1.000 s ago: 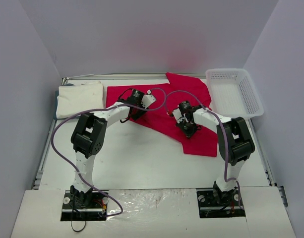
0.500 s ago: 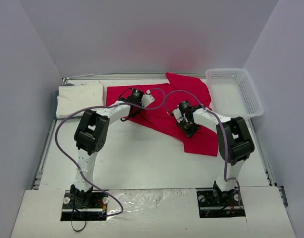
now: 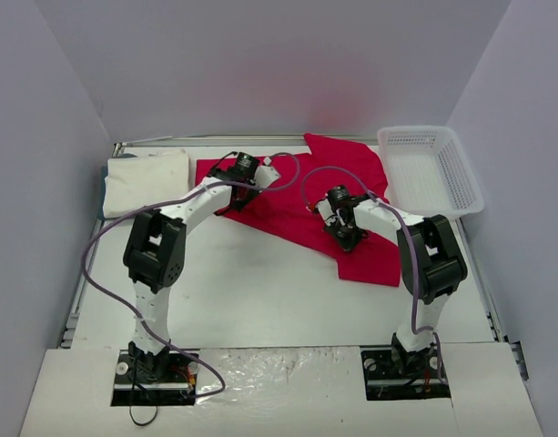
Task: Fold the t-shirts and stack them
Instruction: Flatten out the tshirt
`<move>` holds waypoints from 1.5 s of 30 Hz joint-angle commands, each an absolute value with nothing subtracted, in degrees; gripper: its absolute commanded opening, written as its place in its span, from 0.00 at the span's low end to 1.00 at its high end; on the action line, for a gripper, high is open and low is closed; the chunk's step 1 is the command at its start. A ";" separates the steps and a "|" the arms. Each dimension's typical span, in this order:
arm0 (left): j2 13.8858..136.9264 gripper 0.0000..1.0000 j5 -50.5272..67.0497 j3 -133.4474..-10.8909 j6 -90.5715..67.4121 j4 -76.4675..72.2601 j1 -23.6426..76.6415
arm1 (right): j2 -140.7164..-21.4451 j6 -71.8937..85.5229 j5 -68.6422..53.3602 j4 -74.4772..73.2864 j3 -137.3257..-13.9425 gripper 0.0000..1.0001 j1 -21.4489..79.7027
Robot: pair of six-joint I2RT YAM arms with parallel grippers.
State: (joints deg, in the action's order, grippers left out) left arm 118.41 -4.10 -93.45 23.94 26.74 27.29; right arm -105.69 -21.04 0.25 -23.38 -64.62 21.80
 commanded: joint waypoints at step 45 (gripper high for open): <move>84.56 0.49 6.60 -65.04 25.58 56.60 19.51 | -89.82 -22.50 -5.89 -27.25 -59.50 0.46 18.90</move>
State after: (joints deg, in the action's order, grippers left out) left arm 88.23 8.21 -61.89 25.06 52.86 19.64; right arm -90.02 -22.57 -6.33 -26.85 -60.40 19.77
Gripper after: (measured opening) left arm 0.487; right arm 0.461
